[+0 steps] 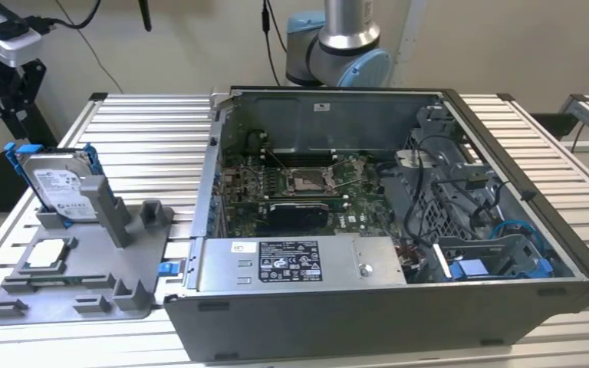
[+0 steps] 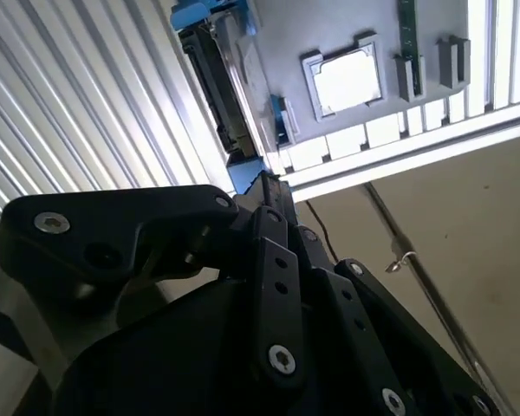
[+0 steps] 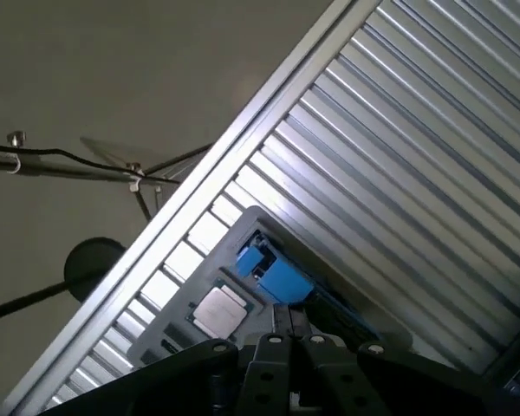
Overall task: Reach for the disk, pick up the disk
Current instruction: 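Pick up the disk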
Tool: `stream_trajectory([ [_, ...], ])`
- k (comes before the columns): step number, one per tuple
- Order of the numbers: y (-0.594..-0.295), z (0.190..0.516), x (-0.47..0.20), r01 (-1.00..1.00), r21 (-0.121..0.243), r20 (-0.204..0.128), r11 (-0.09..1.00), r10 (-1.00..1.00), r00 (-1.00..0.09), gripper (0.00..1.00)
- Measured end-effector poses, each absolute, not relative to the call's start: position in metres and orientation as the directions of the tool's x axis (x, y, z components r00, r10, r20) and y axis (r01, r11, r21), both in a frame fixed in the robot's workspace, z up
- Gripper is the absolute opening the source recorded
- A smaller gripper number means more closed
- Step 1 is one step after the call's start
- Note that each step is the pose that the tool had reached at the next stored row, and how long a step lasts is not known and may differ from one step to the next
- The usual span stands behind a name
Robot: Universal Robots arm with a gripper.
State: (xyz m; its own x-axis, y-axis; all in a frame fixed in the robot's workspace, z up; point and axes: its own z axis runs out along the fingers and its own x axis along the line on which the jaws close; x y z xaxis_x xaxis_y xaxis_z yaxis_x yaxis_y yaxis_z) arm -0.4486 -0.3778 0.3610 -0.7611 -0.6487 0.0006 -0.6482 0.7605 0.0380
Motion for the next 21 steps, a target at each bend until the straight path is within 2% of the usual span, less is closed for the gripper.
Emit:
stream_trajectory([
  [15,-0.3778,0.3613,-0.4486,-0.772,0.038,0.001,0.635,-0.772,-0.635,0.0],
  [21,-0.3778,0.3613,-0.4486,-0.833,0.038,0.001,0.551,-0.834,-0.552,0.0],
])
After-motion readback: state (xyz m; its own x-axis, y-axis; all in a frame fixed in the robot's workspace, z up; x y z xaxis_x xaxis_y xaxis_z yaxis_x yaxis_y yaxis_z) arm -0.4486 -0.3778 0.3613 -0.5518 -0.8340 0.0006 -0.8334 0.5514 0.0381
